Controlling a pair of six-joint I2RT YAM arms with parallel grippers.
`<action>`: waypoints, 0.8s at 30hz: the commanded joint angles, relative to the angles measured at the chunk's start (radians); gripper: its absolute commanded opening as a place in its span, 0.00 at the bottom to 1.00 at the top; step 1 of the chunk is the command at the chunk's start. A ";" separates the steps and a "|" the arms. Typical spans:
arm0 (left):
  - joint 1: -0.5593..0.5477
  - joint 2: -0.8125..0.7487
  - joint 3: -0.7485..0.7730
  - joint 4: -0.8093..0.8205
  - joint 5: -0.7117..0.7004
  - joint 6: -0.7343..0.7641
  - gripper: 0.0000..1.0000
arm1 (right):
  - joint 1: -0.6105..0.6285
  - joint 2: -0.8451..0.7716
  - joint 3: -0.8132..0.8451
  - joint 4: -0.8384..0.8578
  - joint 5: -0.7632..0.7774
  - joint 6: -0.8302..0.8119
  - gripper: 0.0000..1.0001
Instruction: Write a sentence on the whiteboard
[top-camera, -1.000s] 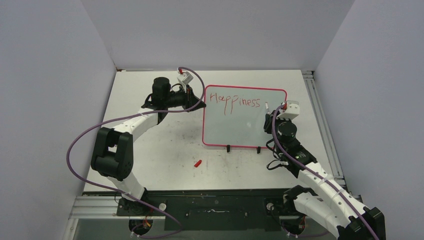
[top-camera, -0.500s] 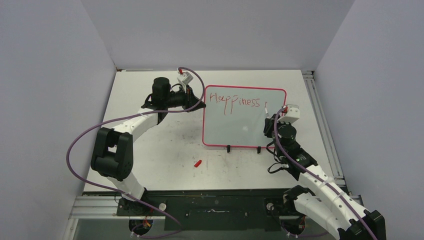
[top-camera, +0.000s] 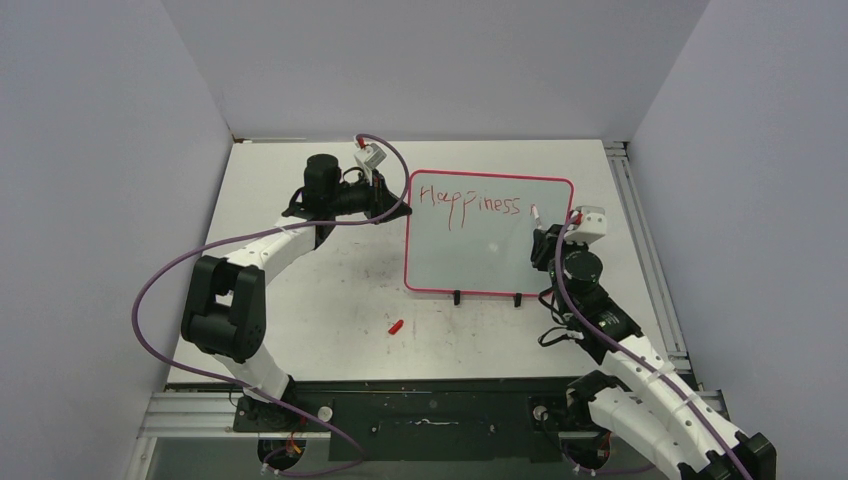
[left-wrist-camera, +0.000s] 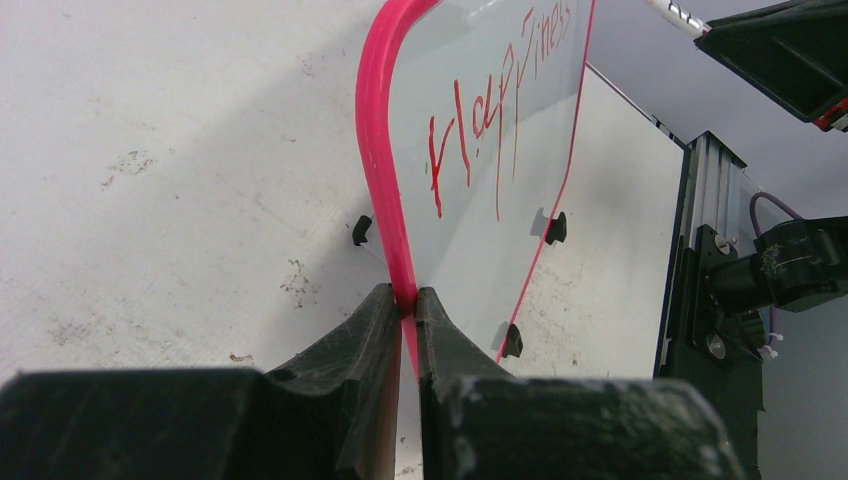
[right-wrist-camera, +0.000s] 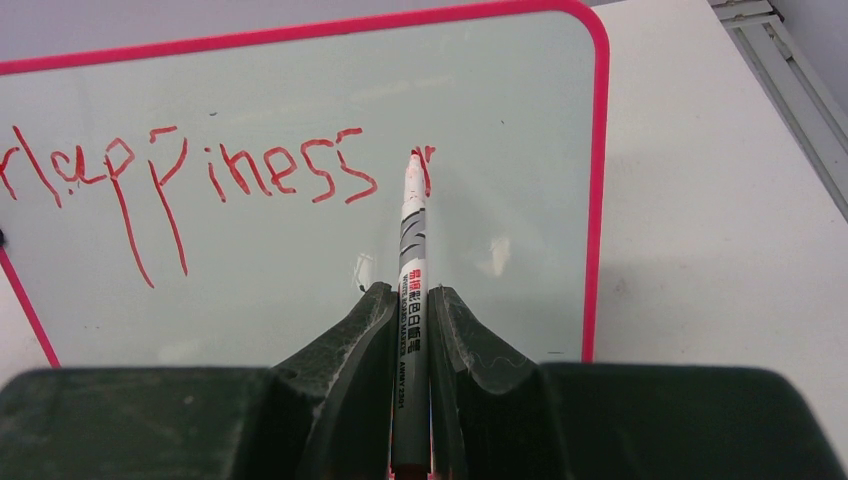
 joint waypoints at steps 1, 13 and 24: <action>0.003 -0.053 0.019 0.051 0.008 0.023 0.00 | 0.006 0.029 0.047 0.115 0.014 -0.044 0.05; 0.003 -0.052 0.021 0.051 0.010 0.025 0.00 | -0.004 0.083 0.042 0.168 0.018 -0.060 0.05; 0.003 -0.052 0.020 0.050 0.012 0.025 0.00 | -0.011 0.122 0.039 0.176 0.018 -0.055 0.05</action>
